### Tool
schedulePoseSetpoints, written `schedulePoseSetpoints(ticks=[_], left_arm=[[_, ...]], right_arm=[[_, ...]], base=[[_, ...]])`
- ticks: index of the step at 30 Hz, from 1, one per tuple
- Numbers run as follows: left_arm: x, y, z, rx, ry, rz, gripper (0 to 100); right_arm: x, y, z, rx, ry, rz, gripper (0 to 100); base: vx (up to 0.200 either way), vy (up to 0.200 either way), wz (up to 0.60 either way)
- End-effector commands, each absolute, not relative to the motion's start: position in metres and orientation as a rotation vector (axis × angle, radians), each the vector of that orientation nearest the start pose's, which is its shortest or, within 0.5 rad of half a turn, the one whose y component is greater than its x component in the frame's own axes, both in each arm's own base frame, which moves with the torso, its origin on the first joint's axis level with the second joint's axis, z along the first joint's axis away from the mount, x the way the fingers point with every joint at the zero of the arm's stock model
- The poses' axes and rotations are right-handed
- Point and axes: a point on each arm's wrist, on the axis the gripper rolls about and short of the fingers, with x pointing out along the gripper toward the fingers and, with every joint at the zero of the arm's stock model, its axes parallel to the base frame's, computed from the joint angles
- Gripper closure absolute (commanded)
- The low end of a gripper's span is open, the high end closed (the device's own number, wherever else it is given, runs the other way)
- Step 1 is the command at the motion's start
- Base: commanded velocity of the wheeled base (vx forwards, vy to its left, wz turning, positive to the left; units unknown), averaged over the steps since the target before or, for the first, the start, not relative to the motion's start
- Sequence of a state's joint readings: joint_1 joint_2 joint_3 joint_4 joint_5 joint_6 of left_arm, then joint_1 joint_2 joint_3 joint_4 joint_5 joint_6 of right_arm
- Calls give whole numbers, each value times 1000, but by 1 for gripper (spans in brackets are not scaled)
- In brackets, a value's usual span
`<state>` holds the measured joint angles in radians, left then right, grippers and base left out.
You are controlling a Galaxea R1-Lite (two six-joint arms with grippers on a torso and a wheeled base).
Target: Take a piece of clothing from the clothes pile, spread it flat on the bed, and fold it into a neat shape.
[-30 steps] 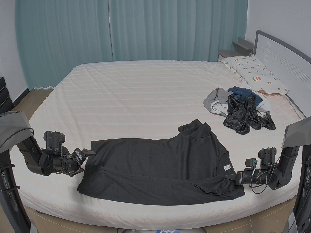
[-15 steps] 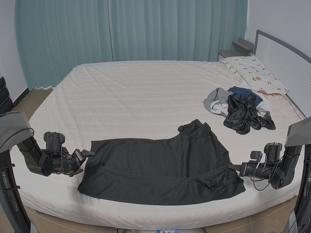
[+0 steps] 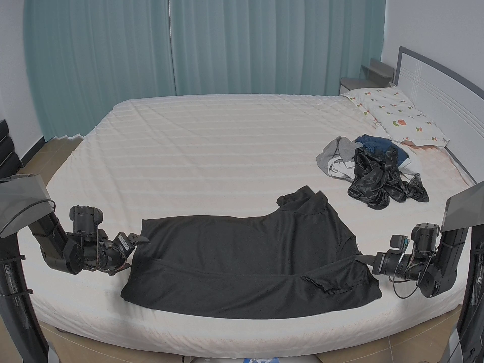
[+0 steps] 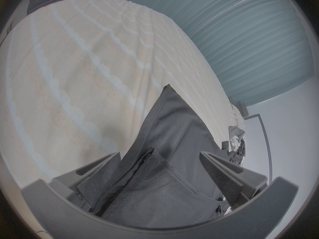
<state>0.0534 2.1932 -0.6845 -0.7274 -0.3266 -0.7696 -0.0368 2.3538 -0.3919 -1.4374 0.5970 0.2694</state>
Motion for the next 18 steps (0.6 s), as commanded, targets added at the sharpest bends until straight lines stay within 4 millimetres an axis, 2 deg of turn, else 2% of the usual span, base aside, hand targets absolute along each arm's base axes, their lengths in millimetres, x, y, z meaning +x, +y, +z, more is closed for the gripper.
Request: schedulePoseSetpoints(ticks=[1, 14, 15, 18], left_arm=[[334, 11, 1, -874, 840, 53, 0], [339, 9, 2, -857, 827, 35, 0], [340, 9, 1, -854, 829, 34, 100], [341, 9, -3, -844, 837, 36, 100]], right_arm=[[302, 1, -35, 427, 594, 470, 100], [302, 2, -38, 427, 596, 472, 100], [302, 2, -38, 427, 596, 474, 100], [301, 3, -38, 427, 598, 475, 100]], base=[[0, 0, 0], [0, 0, 0], [0, 0, 0], [0, 0, 0]])
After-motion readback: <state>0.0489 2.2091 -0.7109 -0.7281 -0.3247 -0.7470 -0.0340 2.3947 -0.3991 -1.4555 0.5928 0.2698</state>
